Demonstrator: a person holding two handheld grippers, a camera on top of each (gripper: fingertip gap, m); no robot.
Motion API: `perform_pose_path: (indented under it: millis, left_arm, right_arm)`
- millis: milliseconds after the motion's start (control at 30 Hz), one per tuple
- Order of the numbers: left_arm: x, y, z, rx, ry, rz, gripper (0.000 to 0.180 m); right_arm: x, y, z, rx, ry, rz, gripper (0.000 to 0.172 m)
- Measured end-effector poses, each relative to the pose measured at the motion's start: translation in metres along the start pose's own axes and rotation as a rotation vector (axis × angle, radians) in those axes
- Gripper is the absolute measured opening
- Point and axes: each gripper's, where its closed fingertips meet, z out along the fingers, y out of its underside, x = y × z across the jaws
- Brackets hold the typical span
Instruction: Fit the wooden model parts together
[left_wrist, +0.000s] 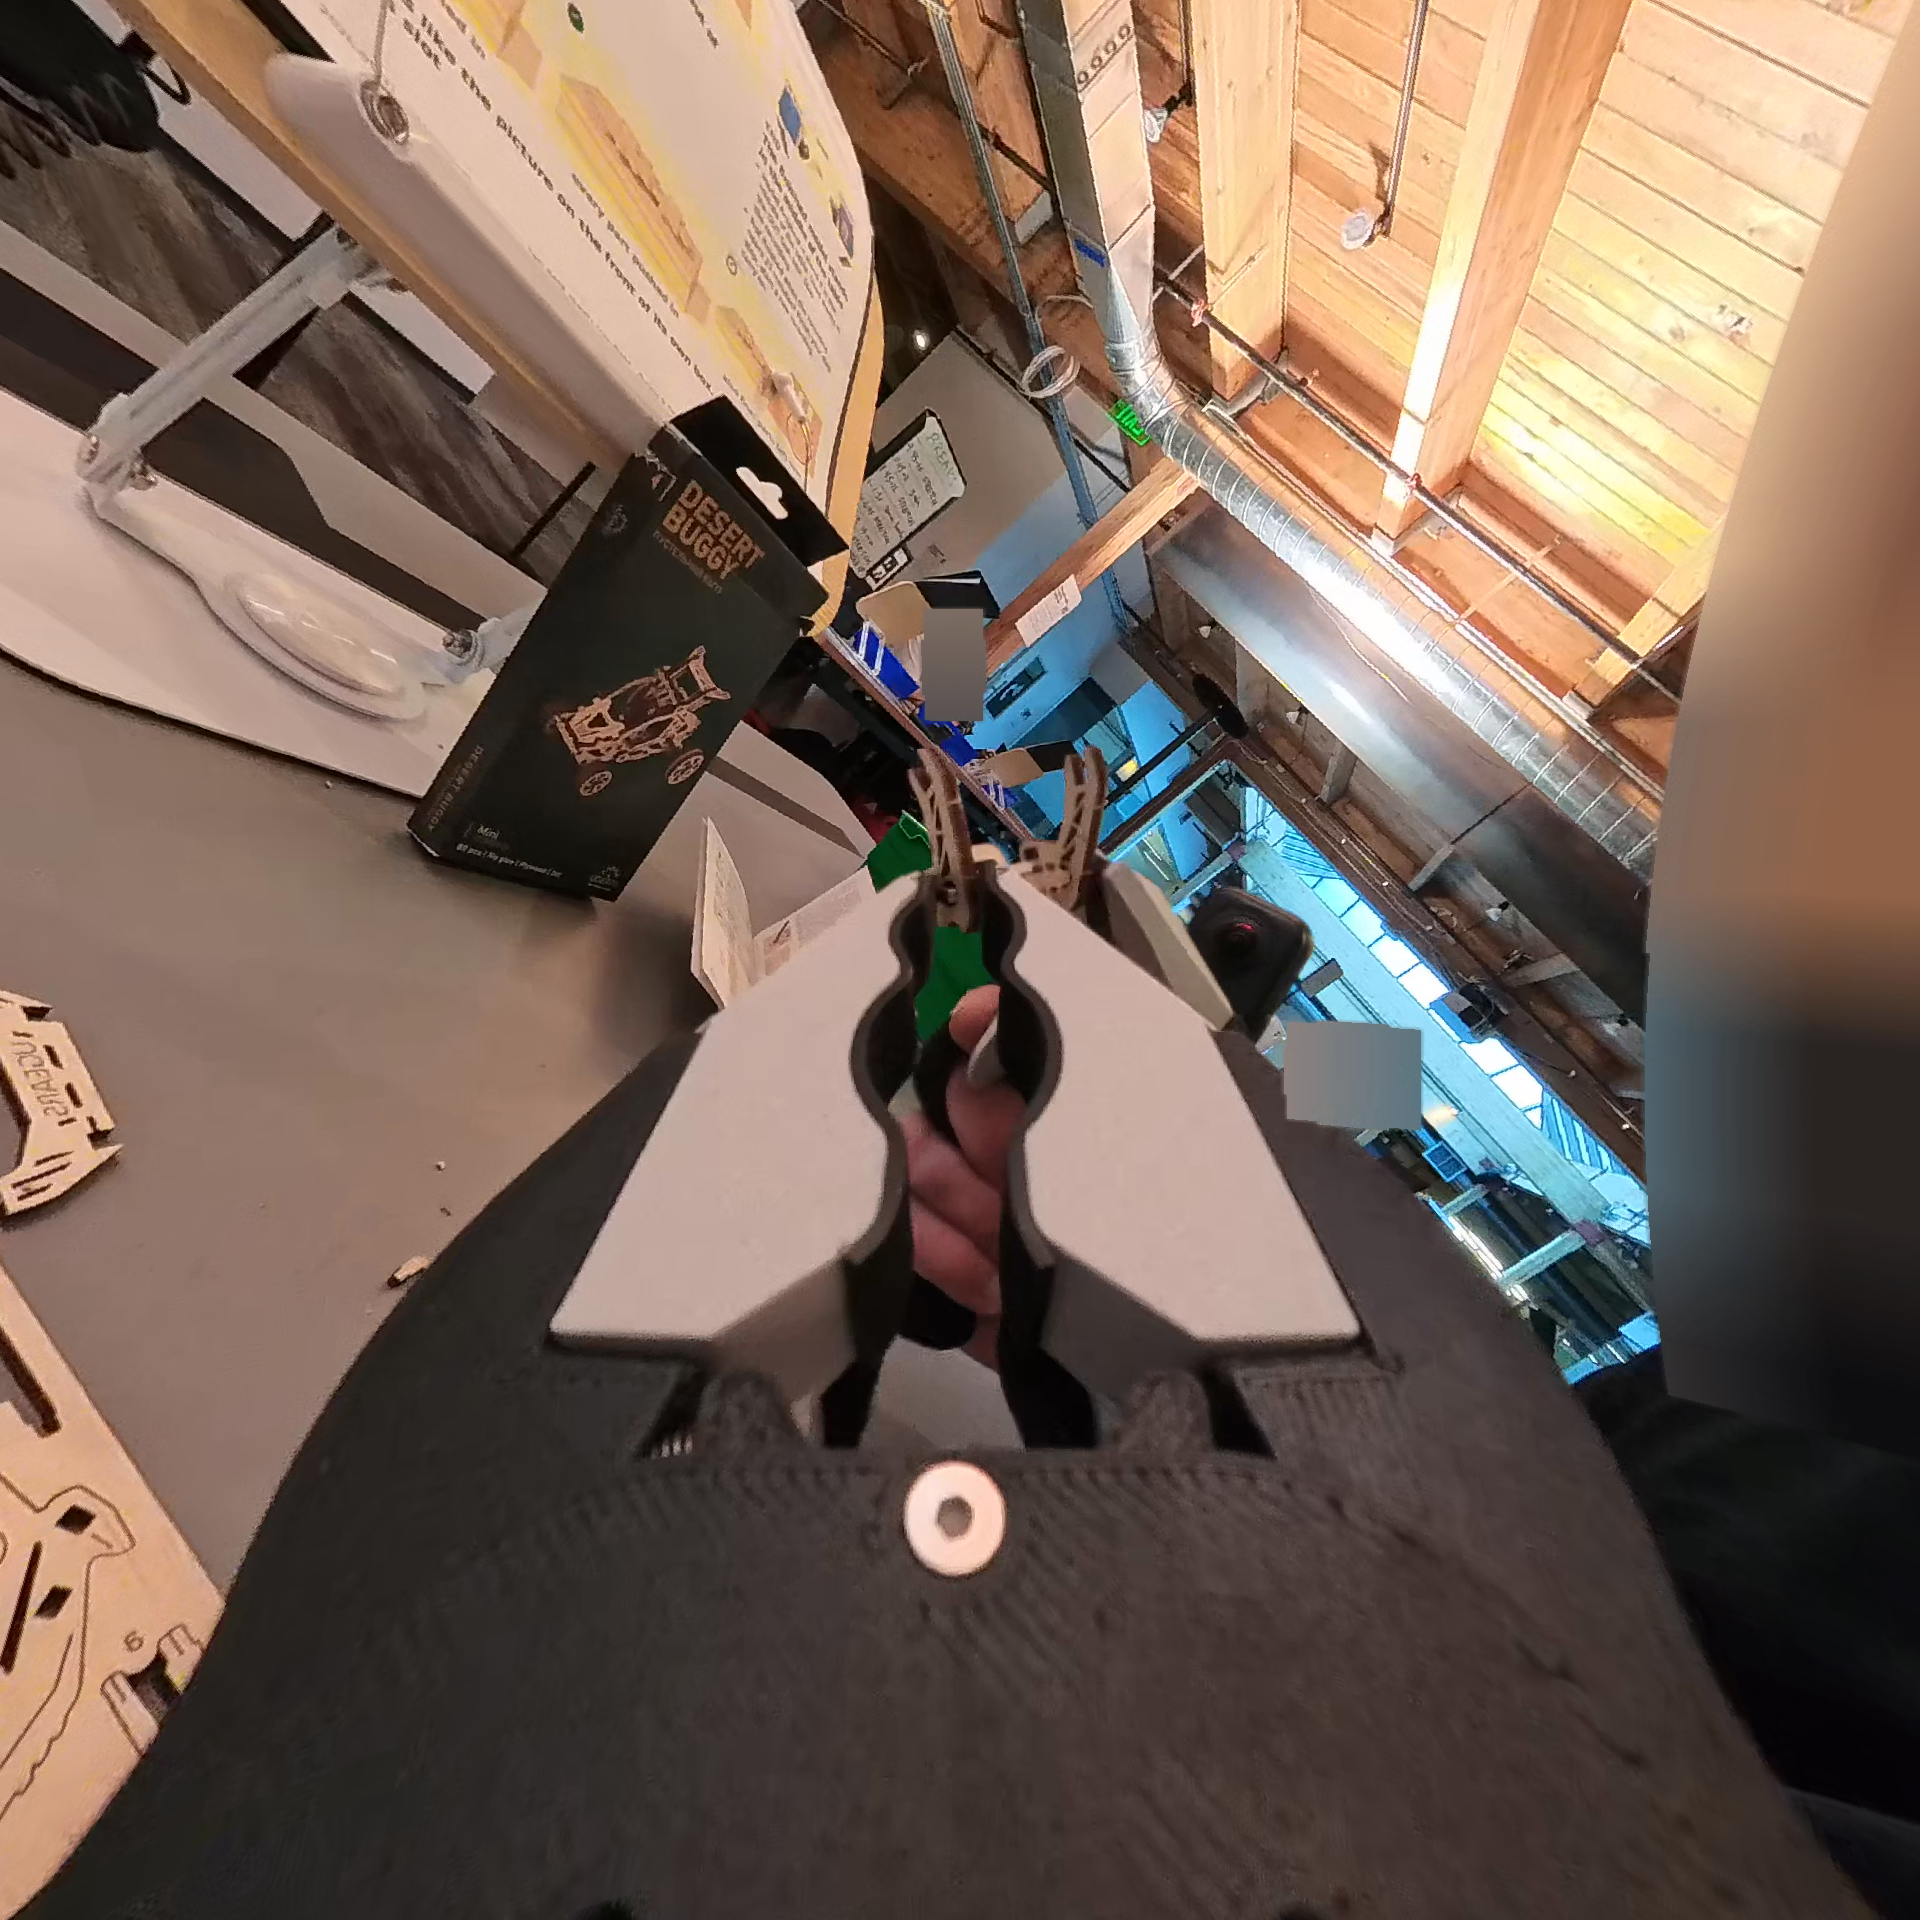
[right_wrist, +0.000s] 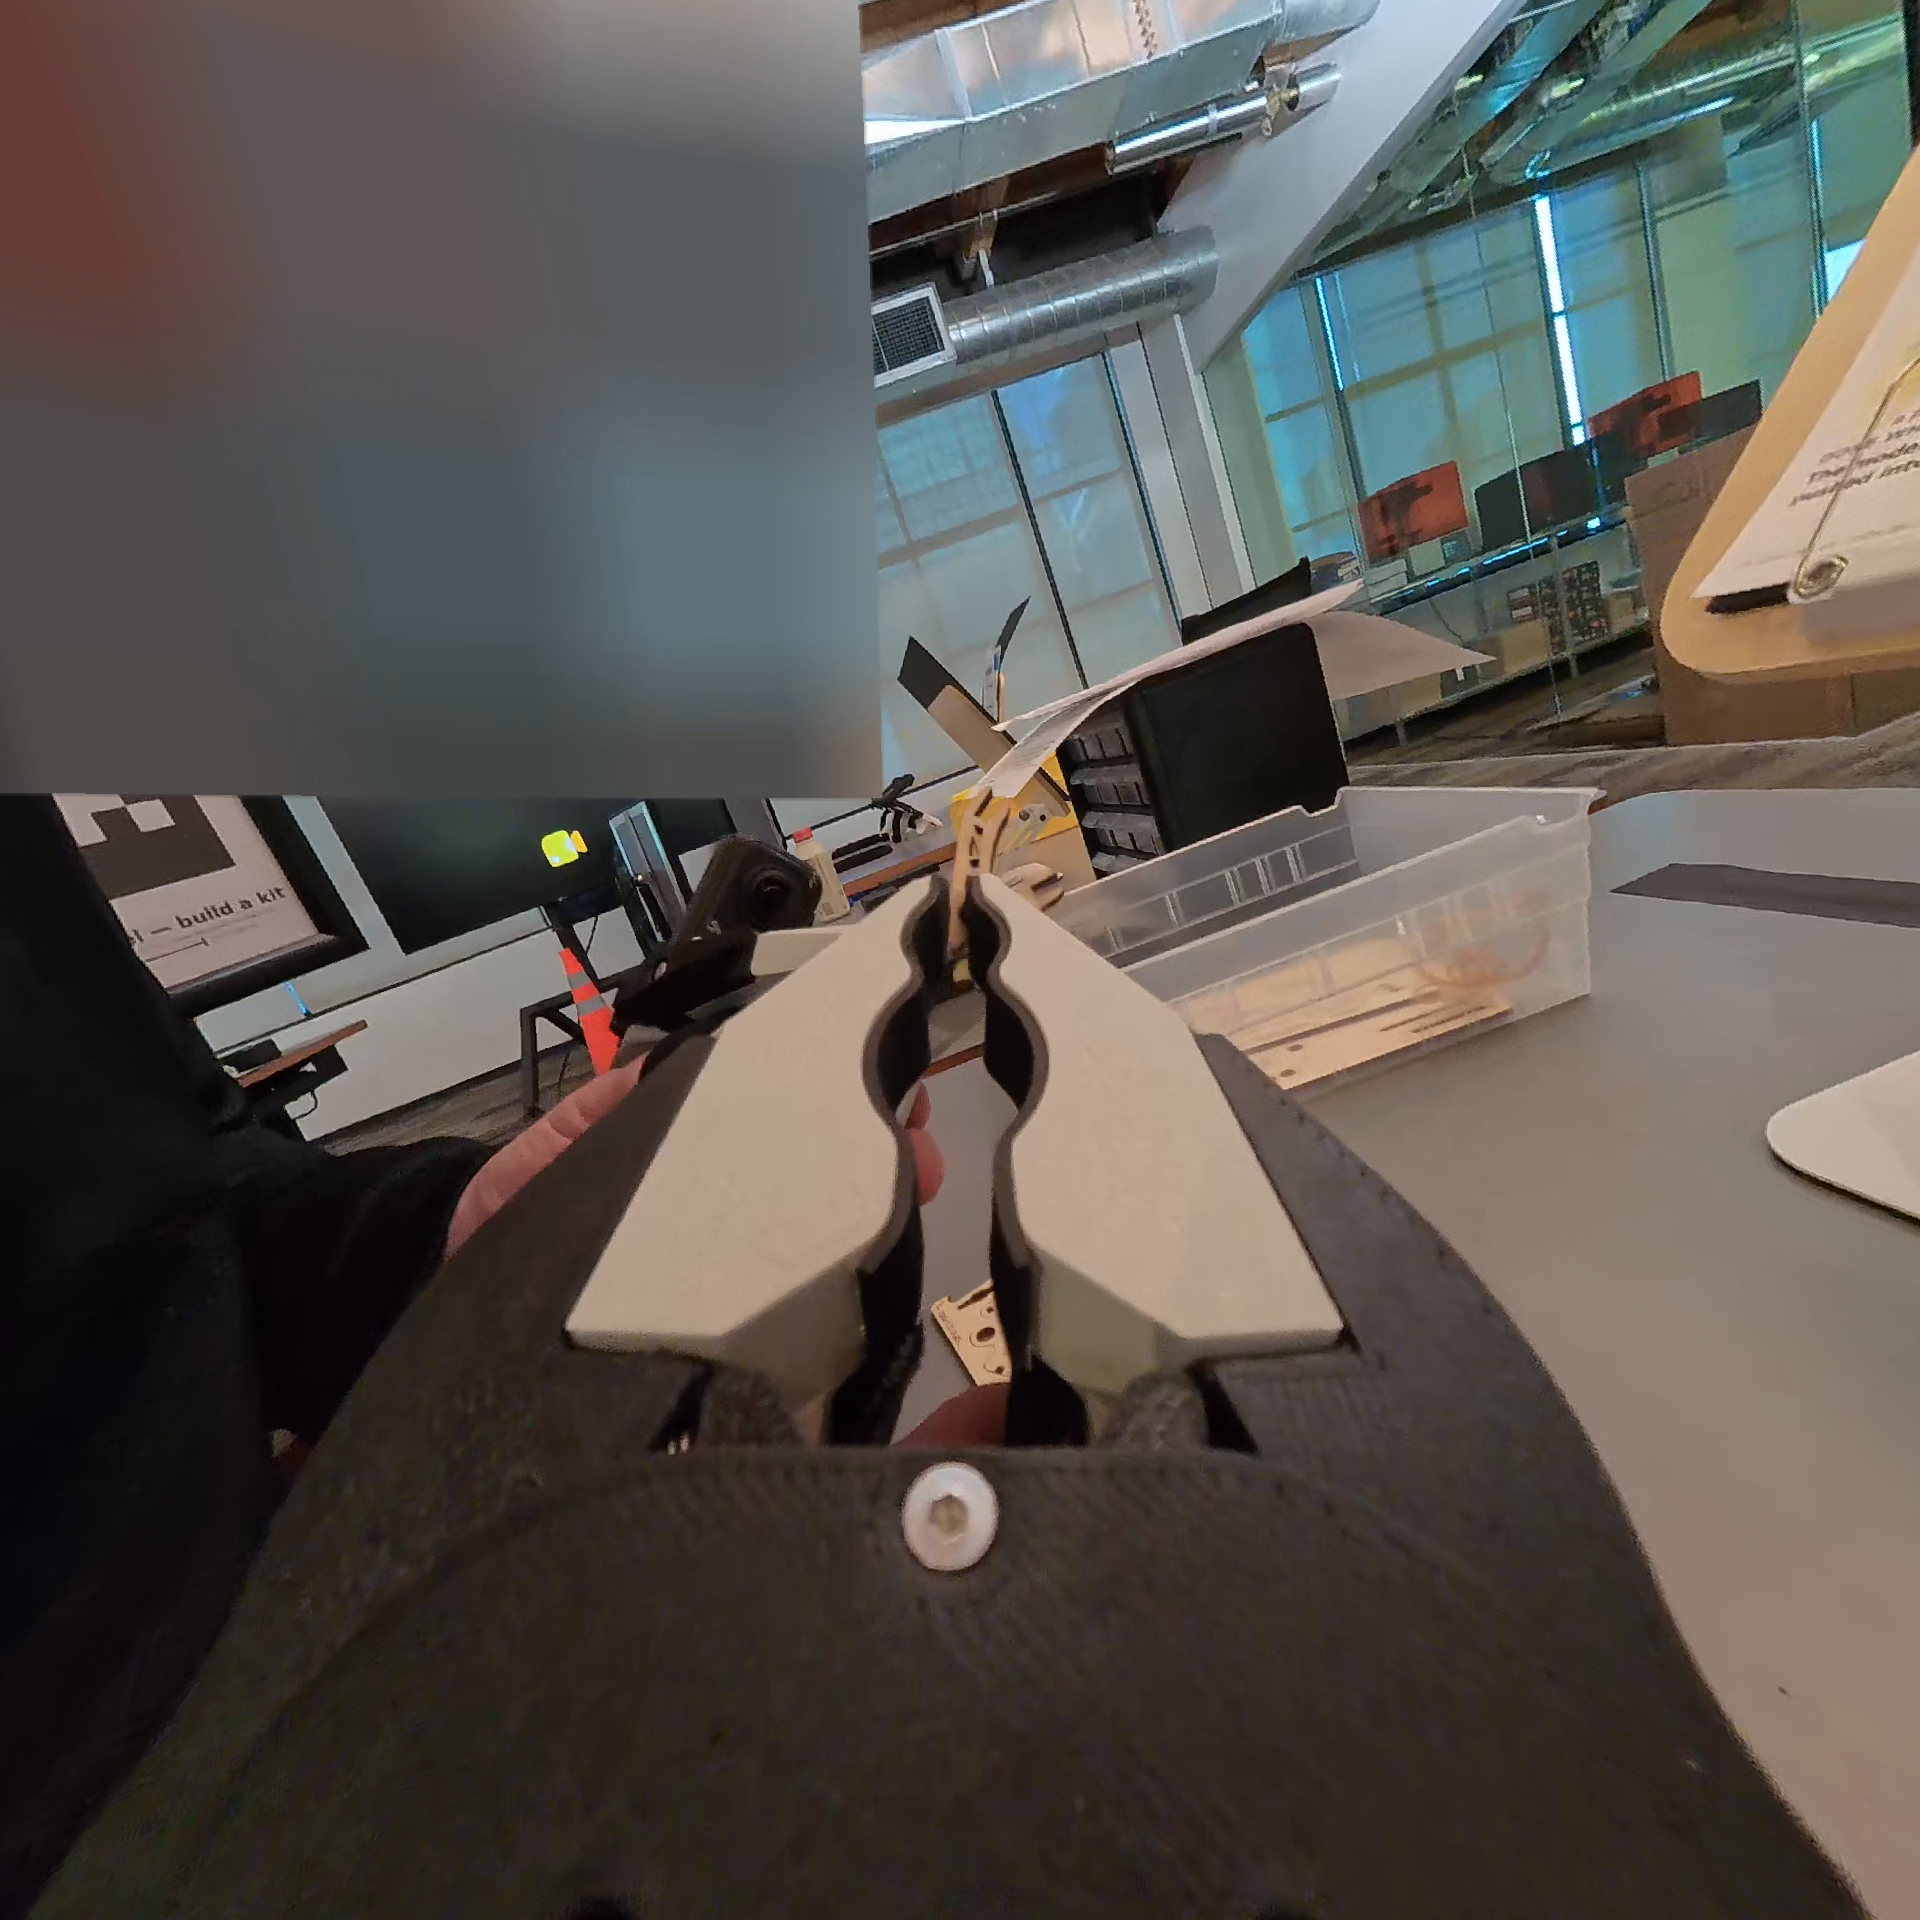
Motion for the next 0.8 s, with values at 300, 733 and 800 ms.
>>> perform_pose_path:
  millis: [300, 733, 800]
  left_arm:
    - [0.0021, -0.0026, -0.0009, 0.017, 0.06, -0.077, 0.005]
    - [0.0061, 0.001, 0.0004, -0.006, 0.075, -0.053, 0.006]
    - [0.0065, 0.0009, 0.0006, -0.006, 0.072, -0.05, 0.006]
  right_arm:
    - [-0.0049, 0.0006, 0.0037, -0.044, 0.011, -0.09, 0.0]
    - [-0.005, -0.0042, 0.0028, -0.124, 0.043, -0.264, 0.004]
    - [-0.0038, -0.0033, 0.002, -0.134, 0.045, -0.267, 0.002]
